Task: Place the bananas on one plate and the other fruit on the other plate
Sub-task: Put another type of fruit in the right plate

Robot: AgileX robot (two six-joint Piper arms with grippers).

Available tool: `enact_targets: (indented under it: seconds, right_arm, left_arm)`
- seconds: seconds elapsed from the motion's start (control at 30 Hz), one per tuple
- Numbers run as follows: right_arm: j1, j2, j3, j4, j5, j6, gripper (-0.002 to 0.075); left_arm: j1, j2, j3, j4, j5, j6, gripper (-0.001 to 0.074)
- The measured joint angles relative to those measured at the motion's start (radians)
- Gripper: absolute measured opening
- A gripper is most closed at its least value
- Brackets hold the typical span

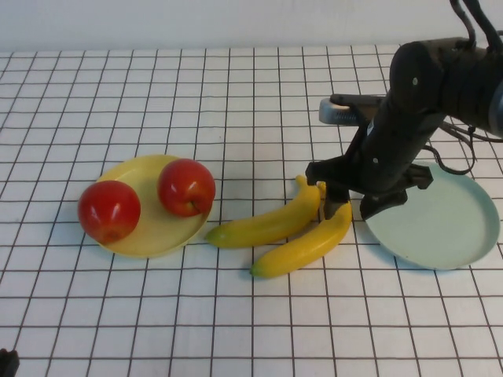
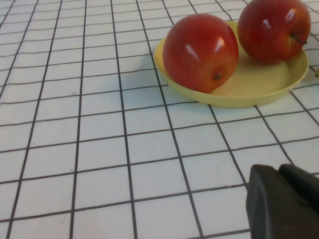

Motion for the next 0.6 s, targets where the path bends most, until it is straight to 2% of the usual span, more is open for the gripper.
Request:
enact_targets:
  seconds: [0.1, 0.17, 0.27, 0.6]
  right_arm:
    - [0.001, 0.018, 0.0, 0.005, -0.034, 0.044, 0.0509]
    - [0.004, 0.032, -0.002, 0.007, -0.041, 0.067, 0.0545]
    - [0.014, 0.062, -0.011, 0.011, -0.049, 0.102, 0.0545]
    - [0.025, 0.149, -0.033, 0.022, -0.07, 0.144, 0.048]
  left_arm:
    - [0.0, 0.0, 0.0, 0.0, 0.0, 0.0, 0.0001]
    - [0.0, 0.0, 0.0, 0.0, 0.0, 0.0, 0.0001]
    - [0.0, 0.0, 0.0, 0.0, 0.0, 0.0, 0.0001]
    - [0.0, 0.0, 0.0, 0.0, 0.0, 0.0, 0.0001]
